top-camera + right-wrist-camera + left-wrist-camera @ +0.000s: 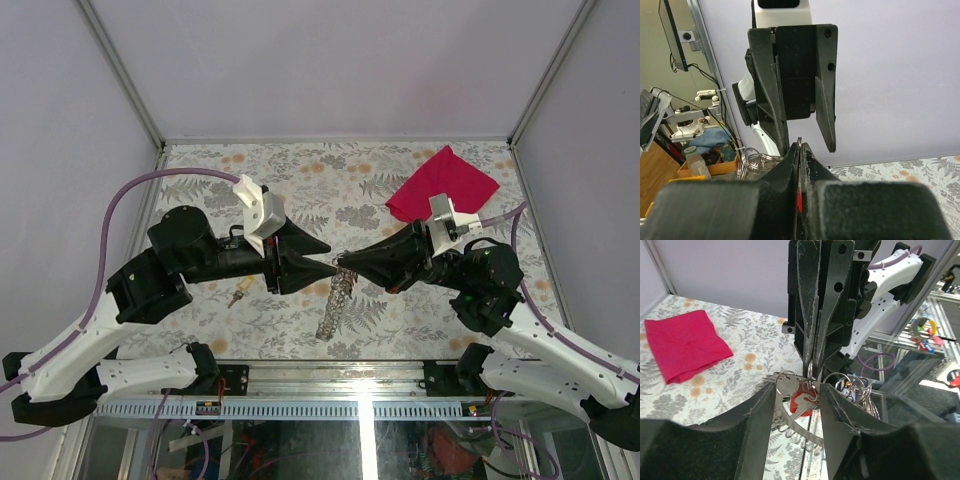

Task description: Put the keys on the keyring

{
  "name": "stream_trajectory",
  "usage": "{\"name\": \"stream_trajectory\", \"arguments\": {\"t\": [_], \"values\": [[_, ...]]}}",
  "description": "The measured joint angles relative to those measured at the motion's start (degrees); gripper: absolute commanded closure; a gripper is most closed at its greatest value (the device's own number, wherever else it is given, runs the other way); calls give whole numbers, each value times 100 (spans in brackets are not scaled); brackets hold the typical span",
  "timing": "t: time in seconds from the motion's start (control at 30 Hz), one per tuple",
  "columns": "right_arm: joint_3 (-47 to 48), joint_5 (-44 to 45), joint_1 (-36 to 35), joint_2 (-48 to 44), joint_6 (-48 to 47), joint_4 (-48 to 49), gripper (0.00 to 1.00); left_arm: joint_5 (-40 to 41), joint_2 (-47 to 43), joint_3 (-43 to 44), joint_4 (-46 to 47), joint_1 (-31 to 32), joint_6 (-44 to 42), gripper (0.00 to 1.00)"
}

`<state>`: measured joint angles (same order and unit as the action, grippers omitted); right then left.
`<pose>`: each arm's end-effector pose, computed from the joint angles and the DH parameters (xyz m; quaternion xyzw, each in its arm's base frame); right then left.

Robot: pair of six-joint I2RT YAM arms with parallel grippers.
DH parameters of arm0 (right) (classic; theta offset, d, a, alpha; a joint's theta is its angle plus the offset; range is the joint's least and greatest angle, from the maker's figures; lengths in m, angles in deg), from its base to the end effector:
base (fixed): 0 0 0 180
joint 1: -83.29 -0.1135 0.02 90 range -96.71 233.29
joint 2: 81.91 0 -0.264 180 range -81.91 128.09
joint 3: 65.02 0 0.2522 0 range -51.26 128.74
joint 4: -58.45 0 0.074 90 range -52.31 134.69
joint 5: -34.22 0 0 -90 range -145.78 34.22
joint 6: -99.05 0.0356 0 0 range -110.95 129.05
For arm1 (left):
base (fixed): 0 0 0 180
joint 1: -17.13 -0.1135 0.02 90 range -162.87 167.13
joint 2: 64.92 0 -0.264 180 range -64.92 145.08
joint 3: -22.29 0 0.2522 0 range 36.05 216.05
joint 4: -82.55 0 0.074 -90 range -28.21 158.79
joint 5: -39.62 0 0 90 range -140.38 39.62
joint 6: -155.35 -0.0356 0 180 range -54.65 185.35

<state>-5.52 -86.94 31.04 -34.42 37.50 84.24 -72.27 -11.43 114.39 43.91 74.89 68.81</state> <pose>0.0900 0.1464 0.4246 -0.3234 0.3649 0.6501 0.5827 0.0779 -0.1484 0.4830 0.4363 0.5567 -0.4690 0.5290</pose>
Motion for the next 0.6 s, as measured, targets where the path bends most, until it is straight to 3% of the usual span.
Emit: {"name": "stream_trajectory", "arguments": {"t": [0.27,0.6], "values": [[-7,-2,0,-26,-22,7,100,-85,52,-72,131,0,92,73],[-7,2,2,-24,-79,-4,100,-195,72,-72,212,0,138,100]]}}
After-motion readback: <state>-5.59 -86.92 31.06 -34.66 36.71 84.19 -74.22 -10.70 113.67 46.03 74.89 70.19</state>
